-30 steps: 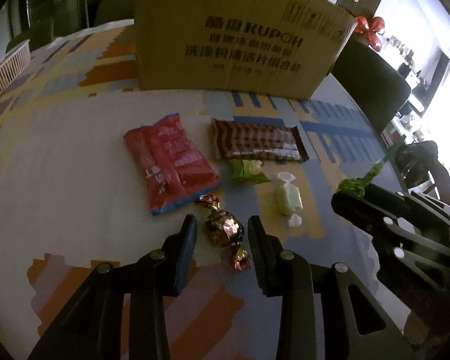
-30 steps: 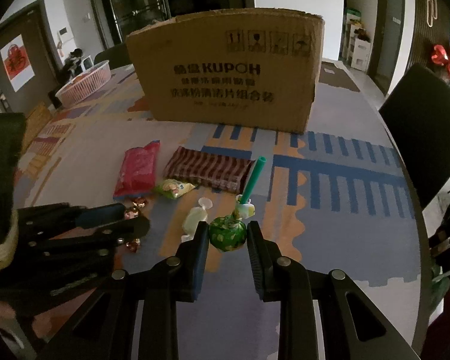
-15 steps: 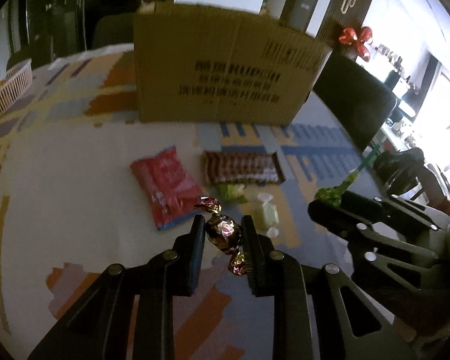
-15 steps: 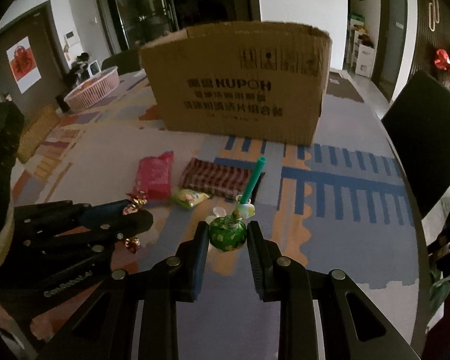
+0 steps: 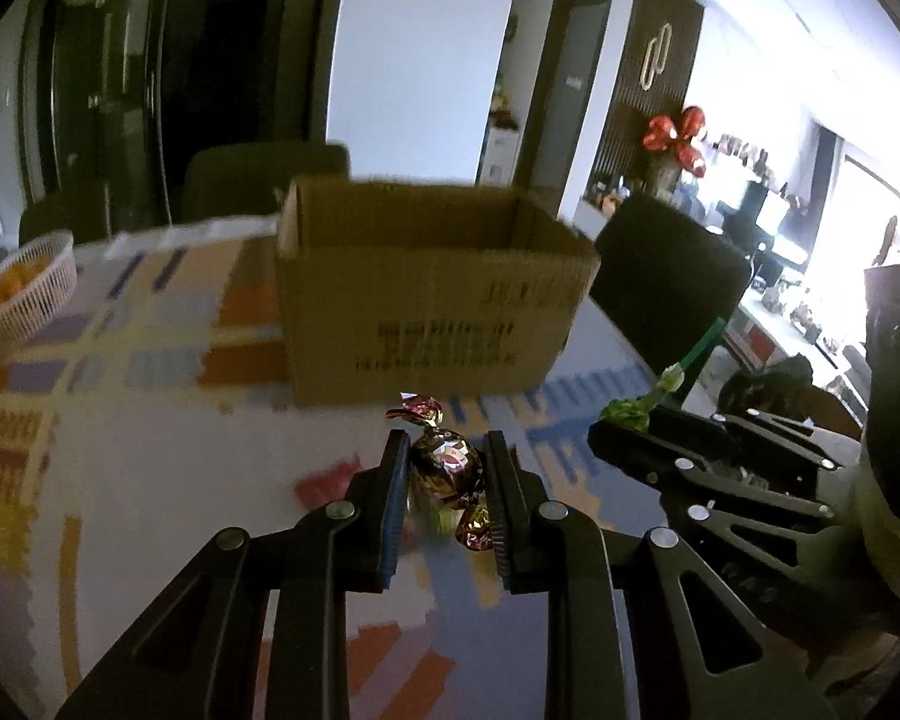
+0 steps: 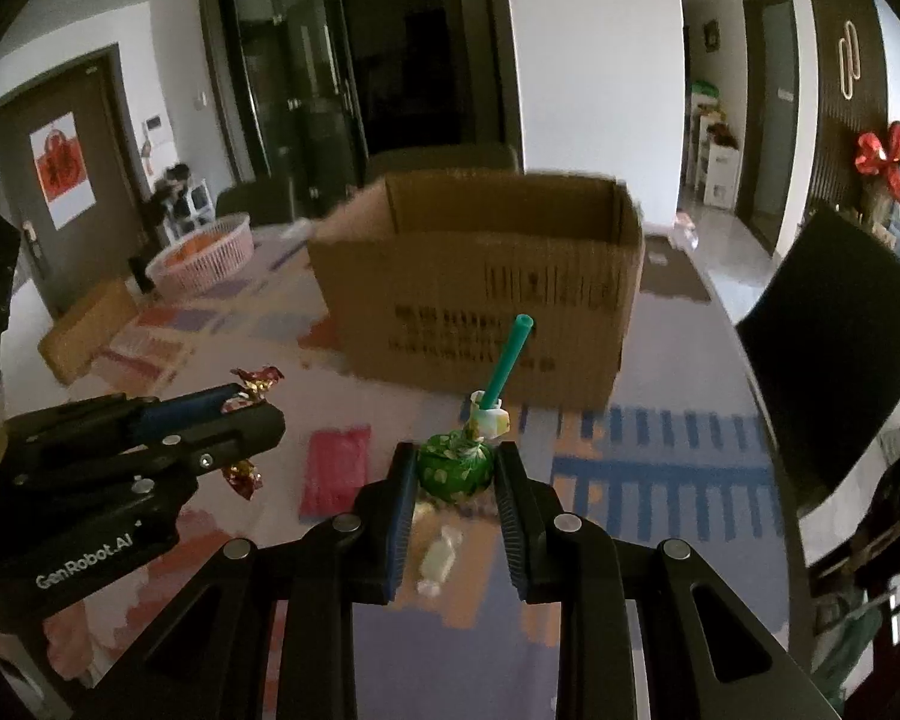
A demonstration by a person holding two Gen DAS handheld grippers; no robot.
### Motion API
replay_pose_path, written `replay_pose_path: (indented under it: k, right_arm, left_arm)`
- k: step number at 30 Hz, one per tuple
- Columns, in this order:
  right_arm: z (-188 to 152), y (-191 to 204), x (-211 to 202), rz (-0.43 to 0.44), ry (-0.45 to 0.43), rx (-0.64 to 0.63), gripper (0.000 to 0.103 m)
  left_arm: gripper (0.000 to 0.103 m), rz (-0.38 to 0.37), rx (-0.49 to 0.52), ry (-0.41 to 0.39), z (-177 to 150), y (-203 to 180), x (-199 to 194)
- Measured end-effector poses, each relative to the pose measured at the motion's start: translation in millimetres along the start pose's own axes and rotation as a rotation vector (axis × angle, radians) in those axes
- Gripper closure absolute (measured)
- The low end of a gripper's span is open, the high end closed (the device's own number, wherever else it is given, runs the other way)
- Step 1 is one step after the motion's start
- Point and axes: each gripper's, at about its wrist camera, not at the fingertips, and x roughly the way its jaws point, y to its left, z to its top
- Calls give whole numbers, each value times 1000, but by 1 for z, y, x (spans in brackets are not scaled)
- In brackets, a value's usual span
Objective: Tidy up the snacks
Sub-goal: 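Lift both held items and carry them over the cardboard box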
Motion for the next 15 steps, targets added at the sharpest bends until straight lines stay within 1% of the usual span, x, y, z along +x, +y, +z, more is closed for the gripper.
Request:
replay_pose_path:
  k: [8, 15]
  right_arm:
    - [40, 3, -11, -6, -101, -3, 76]
    - [72, 2, -8, -16, -149, -17, 76]
  left_arm:
    - [78, 23, 37, -111, 46, 2, -15]
    - [78, 50, 59, -165, 78, 10, -15]
